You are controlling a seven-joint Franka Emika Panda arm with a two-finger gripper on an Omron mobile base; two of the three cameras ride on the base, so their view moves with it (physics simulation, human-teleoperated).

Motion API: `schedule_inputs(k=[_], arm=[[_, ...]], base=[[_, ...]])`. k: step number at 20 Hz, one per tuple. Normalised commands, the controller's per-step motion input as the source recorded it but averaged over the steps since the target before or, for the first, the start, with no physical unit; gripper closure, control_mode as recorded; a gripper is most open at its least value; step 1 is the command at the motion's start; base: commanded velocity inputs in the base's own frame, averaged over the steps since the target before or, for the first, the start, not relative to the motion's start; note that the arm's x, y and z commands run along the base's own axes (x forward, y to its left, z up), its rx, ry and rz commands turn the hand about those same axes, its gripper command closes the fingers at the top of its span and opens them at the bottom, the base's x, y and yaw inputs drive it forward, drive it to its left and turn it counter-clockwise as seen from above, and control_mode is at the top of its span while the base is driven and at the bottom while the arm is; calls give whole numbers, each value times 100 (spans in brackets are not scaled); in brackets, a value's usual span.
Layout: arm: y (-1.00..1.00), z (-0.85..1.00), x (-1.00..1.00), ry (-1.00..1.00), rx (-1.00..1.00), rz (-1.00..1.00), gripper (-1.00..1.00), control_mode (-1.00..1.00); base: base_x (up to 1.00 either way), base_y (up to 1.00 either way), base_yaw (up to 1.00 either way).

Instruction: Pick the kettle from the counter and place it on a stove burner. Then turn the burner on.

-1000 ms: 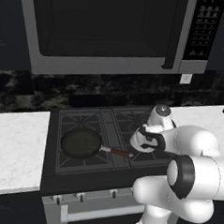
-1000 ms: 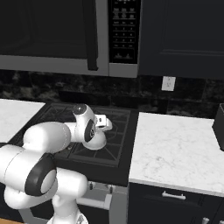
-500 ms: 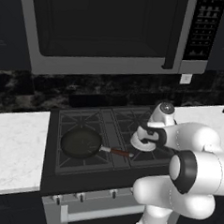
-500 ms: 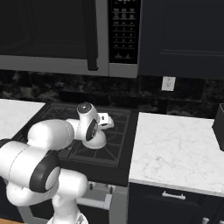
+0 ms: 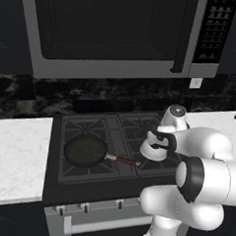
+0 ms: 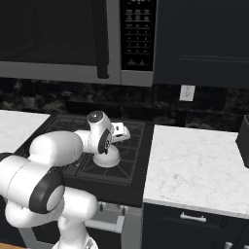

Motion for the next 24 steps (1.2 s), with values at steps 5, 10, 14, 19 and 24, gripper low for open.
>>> schedule_inputs(k=[5, 10, 14, 19, 24], arm=[[-34, 2, 0, 0, -11, -5, -100, -100], [-18, 1, -1, 0, -6, -2, -100, -100], [4, 8, -16, 0, 0, 0, -100, -100], [10, 36, -13, -3, 0, -2, -100, -100], [1, 43, -2, -5, 0, -2, -100, -100]], base=[[0, 0, 0], [0, 0, 0], [0, 0, 0], [0, 0, 0], [0, 0, 0]])
